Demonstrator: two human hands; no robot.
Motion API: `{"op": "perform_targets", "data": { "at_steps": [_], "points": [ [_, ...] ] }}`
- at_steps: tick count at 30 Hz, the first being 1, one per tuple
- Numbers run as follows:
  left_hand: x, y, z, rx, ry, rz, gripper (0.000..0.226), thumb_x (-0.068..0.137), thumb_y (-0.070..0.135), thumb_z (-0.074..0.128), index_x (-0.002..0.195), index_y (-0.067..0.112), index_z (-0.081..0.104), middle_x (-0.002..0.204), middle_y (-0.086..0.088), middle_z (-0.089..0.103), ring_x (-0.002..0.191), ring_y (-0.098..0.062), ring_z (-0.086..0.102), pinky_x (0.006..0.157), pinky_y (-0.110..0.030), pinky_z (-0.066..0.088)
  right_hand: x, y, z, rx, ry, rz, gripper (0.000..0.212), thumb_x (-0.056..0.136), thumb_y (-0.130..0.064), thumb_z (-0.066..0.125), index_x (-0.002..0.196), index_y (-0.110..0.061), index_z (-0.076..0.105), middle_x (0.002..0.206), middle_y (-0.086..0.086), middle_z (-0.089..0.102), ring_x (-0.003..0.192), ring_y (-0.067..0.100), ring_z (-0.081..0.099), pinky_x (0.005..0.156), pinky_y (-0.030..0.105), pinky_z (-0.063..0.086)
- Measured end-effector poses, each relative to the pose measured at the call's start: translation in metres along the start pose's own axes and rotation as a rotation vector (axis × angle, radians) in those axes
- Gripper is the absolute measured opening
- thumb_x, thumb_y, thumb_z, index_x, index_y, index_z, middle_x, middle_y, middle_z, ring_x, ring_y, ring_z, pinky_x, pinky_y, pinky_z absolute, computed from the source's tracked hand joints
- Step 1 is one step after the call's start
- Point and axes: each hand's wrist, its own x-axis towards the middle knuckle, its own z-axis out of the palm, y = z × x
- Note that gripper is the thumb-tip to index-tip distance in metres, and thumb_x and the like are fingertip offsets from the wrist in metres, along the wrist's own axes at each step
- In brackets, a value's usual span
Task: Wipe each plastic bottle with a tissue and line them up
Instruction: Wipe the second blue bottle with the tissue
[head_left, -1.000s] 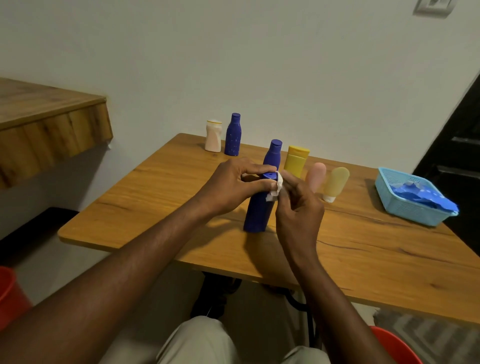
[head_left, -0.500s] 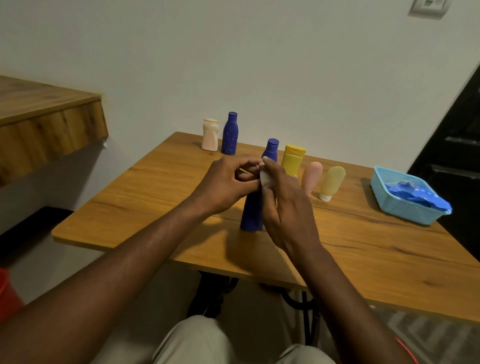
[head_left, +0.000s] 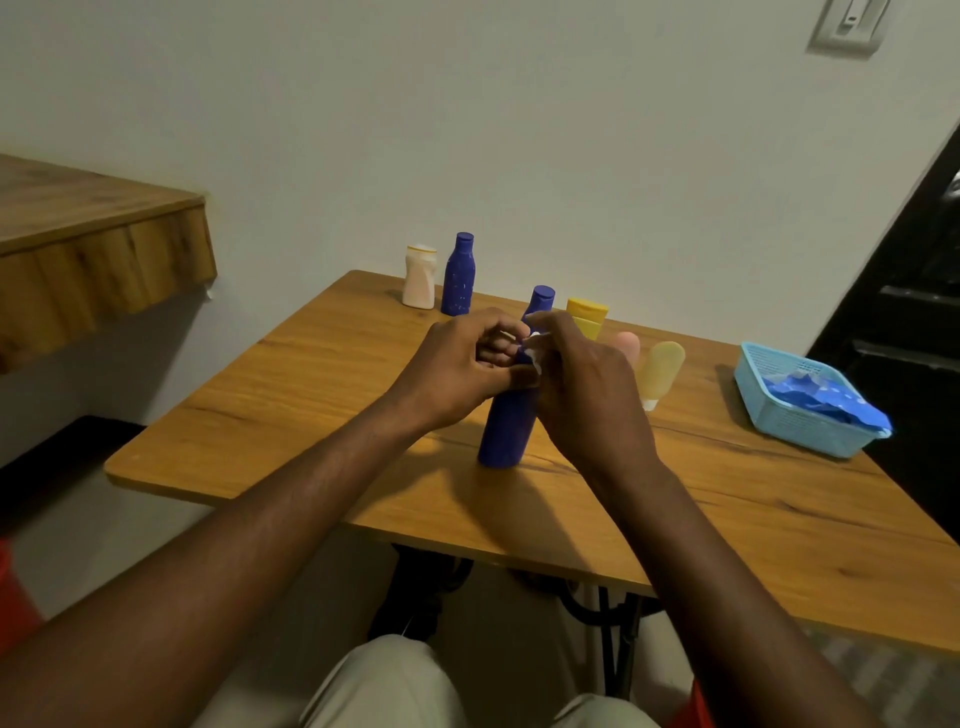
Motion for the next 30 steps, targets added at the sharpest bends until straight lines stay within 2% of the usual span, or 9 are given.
{"op": "perform_targets", "data": {
  "at_steps": [4,8,11,15,18,21,25,28,30],
  "points": [
    [-0.001,-0.002,-0.005,0.004,0.001,-0.01,0.048,0.086,0.004,0.078,0.124,0.021,0.055,0.097,0.014,0.07,0.091,0.013,0.067,0.073,-0.006,0.052,-0.003,-0.007,0.002,-0.056,-0.117,-0.05,0.049,0.091,0.003,0.061,0.134,-0.017,0.048,0.119,0.009,0.068,0.102,0.026,0.067,0.083,0.037,0.057],
    [-0.001,0.002,0.0,-0.029,-0.019,0.002,0.058,0.081,0.013,0.085,0.129,0.019,0.051,0.099,0.009,0.074,0.094,0.004,0.071,0.077,-0.01,0.054,-0.018,0.004,-0.001,0.037,0.052,-0.096,0.035,0.09,0.004,0.063,0.12,-0.012,0.055,0.102,0.008,0.07,0.083,0.021,0.067,0.064,0.025,0.052],
    [0.0,0.003,0.003,-0.046,-0.012,0.004,0.057,0.08,0.018,0.087,0.125,0.022,0.052,0.1,0.005,0.074,0.092,0.0,0.071,0.077,-0.013,0.055,-0.015,0.009,-0.002,0.123,0.134,-0.072,0.032,0.09,0.002,0.065,0.118,-0.011,0.055,0.105,0.002,0.07,0.087,0.014,0.066,0.07,0.027,0.057],
    [0.0,0.004,0.003,-0.038,-0.014,-0.003,0.055,0.081,0.017,0.086,0.123,0.024,0.051,0.103,0.006,0.072,0.096,0.002,0.07,0.076,-0.01,0.054,0.002,0.012,0.003,0.234,0.082,0.006,0.038,0.09,0.003,0.066,0.121,-0.015,0.055,0.109,-0.003,0.069,0.099,0.011,0.067,0.081,0.03,0.059],
    [-0.003,0.002,-0.001,-0.054,0.01,-0.003,0.055,0.081,0.019,0.086,0.124,0.022,0.052,0.103,0.005,0.073,0.096,0.001,0.07,0.077,-0.012,0.055,-0.001,0.015,0.012,0.345,0.148,-0.046,0.027,0.092,0.005,0.062,0.113,-0.012,0.062,0.105,-0.005,0.07,0.099,0.008,0.067,0.082,0.03,0.059],
    [-0.005,0.0,0.0,-0.06,0.033,0.001,0.053,0.078,0.024,0.088,0.12,0.022,0.055,0.099,0.008,0.07,0.092,0.002,0.069,0.076,-0.013,0.055,-0.014,0.017,0.021,0.538,0.332,0.038,0.024,0.092,0.008,0.059,0.11,-0.007,0.064,0.104,-0.005,0.07,0.105,0.011,0.068,0.088,0.028,0.058],
    [-0.004,-0.003,0.005,-0.033,0.041,0.024,0.041,0.079,0.028,0.087,0.113,0.02,0.065,0.102,0.008,0.071,0.094,-0.001,0.069,0.081,-0.017,0.057,-0.026,0.012,0.03,0.616,0.467,0.189,0.027,0.096,0.001,0.061,0.121,-0.008,0.062,0.111,-0.002,0.072,0.108,0.008,0.069,0.086,0.022,0.057],
    [-0.005,-0.003,0.001,-0.059,0.042,0.011,0.04,0.079,0.028,0.088,0.112,0.016,0.069,0.102,0.007,0.073,0.095,-0.004,0.071,0.081,-0.02,0.058,-0.028,0.007,0.037,0.681,0.463,0.314,0.036,0.098,-0.006,0.061,0.132,-0.017,0.059,0.114,-0.003,0.073,0.106,0.003,0.069,0.084,0.019,0.058],
    [-0.005,-0.002,-0.002,-0.071,0.027,0.0,0.039,0.079,0.027,0.088,0.112,0.015,0.07,0.102,0.006,0.074,0.095,-0.006,0.072,0.083,-0.023,0.06,-0.024,0.011,0.041,0.683,0.383,0.37,0.038,0.099,-0.006,0.058,0.133,-0.024,0.057,0.112,-0.002,0.074,0.104,0.004,0.069,0.085,0.025,0.059]
  ]
}}
